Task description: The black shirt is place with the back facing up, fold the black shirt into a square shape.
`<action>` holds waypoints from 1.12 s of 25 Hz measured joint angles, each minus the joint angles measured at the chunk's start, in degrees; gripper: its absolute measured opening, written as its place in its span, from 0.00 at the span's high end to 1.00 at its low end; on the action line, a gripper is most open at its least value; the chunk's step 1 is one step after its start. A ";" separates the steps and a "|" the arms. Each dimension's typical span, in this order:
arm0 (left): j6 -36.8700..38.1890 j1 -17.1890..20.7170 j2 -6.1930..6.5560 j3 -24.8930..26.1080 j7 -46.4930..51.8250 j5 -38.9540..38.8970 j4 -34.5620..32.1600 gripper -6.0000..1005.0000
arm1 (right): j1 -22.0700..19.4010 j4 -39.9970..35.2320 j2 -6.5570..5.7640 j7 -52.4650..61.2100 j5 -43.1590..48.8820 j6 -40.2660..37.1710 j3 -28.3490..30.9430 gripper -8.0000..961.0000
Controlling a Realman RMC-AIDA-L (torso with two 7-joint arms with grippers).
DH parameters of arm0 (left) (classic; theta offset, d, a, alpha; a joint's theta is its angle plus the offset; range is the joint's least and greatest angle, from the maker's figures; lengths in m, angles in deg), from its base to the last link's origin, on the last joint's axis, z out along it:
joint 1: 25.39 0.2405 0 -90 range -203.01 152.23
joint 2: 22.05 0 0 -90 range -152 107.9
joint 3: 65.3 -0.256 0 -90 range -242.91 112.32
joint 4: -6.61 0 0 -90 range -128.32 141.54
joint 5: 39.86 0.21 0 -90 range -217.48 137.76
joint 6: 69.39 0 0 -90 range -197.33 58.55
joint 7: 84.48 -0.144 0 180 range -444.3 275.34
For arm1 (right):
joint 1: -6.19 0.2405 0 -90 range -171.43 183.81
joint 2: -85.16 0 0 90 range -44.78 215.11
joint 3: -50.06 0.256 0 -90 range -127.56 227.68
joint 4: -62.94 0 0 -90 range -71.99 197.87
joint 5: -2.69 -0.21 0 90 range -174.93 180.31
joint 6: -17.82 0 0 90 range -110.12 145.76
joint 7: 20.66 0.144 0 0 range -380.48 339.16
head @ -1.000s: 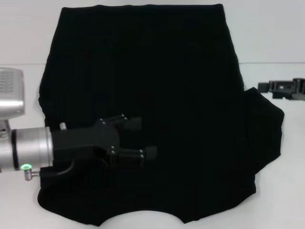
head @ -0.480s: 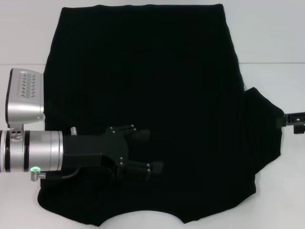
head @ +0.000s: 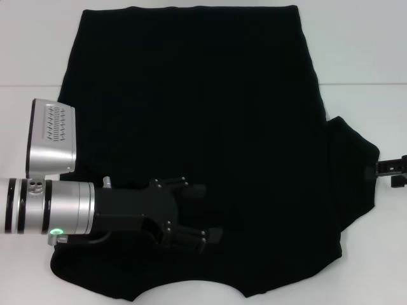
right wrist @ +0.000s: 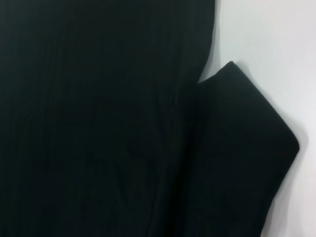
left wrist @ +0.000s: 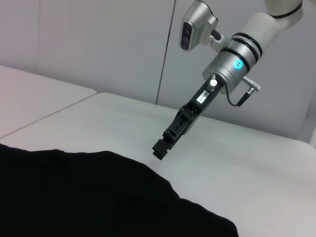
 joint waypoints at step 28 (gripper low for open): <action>-2.81 -0.52 0.37 0.45 0.66 -0.03 -0.26 0.07 | 1.73 3.66 3.55 0.10 0.09 10.39 -1.57 0.40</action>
